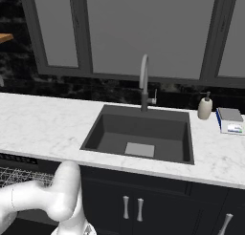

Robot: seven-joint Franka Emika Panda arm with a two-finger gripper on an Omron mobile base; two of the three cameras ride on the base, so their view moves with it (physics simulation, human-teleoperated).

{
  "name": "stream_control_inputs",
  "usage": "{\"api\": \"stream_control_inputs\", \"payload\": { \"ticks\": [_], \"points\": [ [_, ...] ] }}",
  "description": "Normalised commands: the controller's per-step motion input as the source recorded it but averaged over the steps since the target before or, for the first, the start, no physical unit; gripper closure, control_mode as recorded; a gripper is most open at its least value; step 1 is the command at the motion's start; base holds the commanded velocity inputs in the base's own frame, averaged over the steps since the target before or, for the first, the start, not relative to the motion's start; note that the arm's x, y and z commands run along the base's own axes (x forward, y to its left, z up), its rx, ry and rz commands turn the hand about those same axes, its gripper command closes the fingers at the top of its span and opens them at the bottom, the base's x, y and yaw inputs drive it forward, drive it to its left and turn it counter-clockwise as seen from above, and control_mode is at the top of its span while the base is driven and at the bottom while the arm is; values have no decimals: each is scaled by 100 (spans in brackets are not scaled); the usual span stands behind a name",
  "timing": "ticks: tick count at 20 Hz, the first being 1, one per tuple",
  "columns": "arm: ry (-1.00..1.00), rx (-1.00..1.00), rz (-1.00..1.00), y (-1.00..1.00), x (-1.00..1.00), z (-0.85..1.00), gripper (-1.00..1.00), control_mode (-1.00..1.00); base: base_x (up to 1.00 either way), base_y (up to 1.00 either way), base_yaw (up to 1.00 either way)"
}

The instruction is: Pick up the cup and bowl from the counter, place them in the dishwasher, and close the dishwasher door.

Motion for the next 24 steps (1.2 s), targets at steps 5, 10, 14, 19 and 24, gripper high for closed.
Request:
{"api": "stream_control_inputs", "payload": {
  "ticks": [5, 10, 14, 19, 24],
  "points": [
    [-37, -23, 14, 33, 100, -22, -100, -100, 0, 0, 0],
    [-29, -22, 2, 1, 100, 0, -100, -100, 0, 0, 0],
    [-22, -24, 0, 0, 100, 0, -100, -100, 0, 0, 0],
    [-18, -24, 0, 0, 100, 0, -100, -100, 0, 0, 0],
    [-10, -21, 0, 0, 100, -1, -100, -100, 0, 0, 0]
  ]
}}
